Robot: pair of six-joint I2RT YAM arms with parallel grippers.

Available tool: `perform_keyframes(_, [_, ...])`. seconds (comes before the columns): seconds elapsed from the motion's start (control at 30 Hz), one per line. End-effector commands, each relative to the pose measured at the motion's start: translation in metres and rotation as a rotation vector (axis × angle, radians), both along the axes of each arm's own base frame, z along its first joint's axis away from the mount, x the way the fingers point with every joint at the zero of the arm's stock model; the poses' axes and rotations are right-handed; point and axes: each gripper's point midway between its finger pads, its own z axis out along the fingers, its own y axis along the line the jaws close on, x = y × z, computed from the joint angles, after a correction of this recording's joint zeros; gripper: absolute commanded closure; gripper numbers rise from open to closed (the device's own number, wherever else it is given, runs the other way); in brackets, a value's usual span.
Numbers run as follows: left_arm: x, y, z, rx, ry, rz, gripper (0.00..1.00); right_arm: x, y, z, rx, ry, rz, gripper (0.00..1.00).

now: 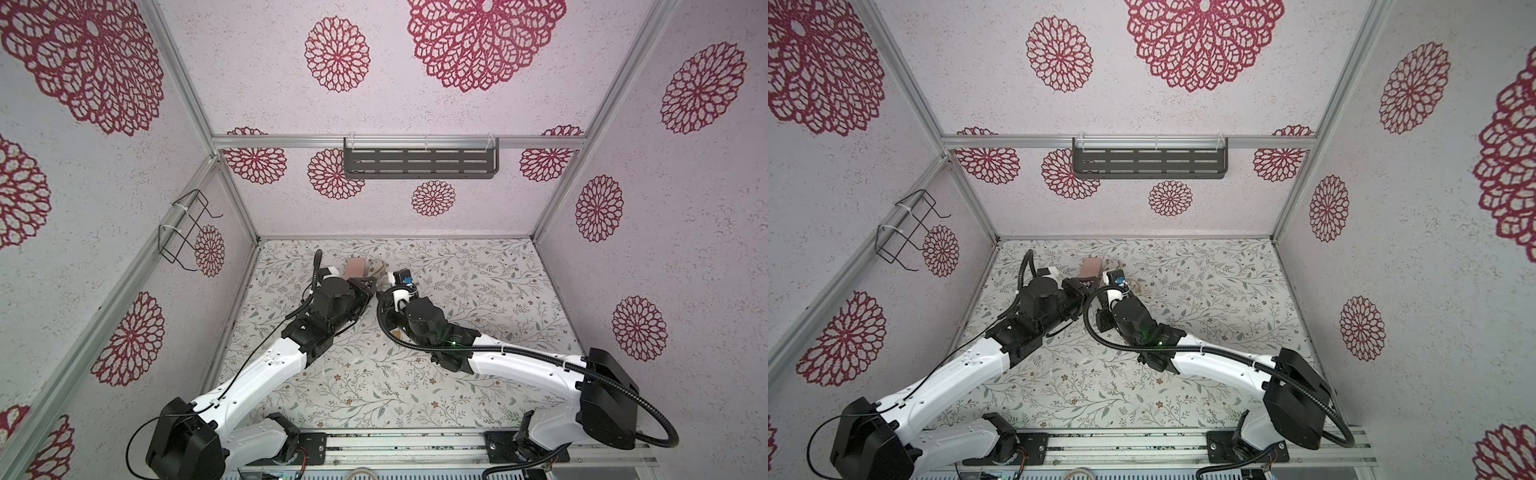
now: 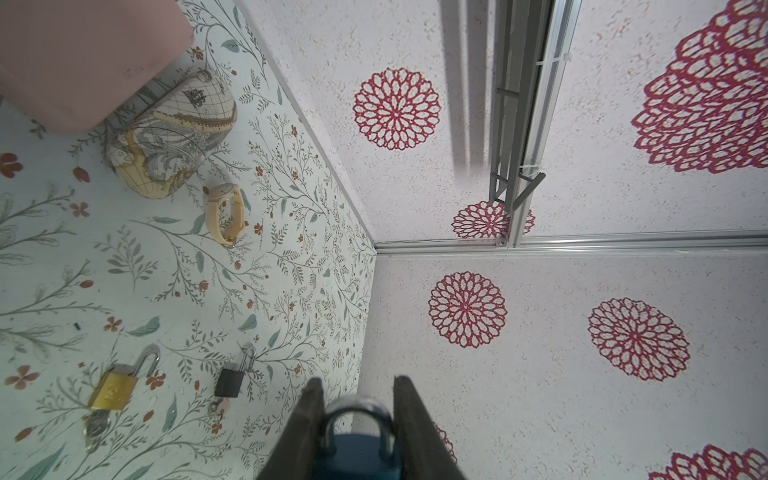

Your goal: Unlock with the key

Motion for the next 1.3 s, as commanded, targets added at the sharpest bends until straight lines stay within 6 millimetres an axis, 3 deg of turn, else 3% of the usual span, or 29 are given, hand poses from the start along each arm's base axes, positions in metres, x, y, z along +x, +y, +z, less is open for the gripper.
perform_keyframes(0.0, [-0.02, -0.038, 0.008, -0.035, -0.025, -0.153, 1.0, 0.0, 0.01, 0.043, 0.094, -0.073, 0.027, 1.0])
perform_keyframes(0.17, [-0.03, -0.06, 0.026, -0.156, -0.047, -0.232, 1.0, -0.002, 0.016, 0.047, 0.118, -0.096, 0.054, 1.0])
perform_keyframes(0.33, [-0.037, -0.073, 0.035, -0.166, -0.048, -0.294, 1.0, -0.003, 0.021, 0.062, 0.184, -0.081, 0.102, 1.0])
perform_keyframes(0.57, [-0.039, -0.062, 0.01, 0.001, -0.025, -0.257, 1.0, -0.003, 0.015, 0.082, 0.345, 0.005, 0.172, 1.0])
perform_keyframes(0.67, [-0.035, -0.057, 0.007, -0.006, -0.03, -0.226, 1.0, -0.004, 0.013, 0.079, 0.402, 0.075, 0.175, 1.0])
perform_keyframes(0.97, [-0.03, -0.059, 0.036, -0.125, -0.116, -0.208, 1.0, -0.009, 0.003, 0.086, 0.634, 0.188, 0.211, 1.0])
perform_keyframes(1.1, [-0.031, -0.059, 0.04, -0.143, -0.127, -0.21, 1.0, -0.012, 0.0, 0.095, 0.731, 0.224, 0.233, 1.0])
perform_keyframes(1.27, [-0.032, -0.053, 0.044, -0.168, -0.147, -0.181, 1.0, -0.009, -0.007, 0.089, 0.812, 0.284, 0.203, 1.0])
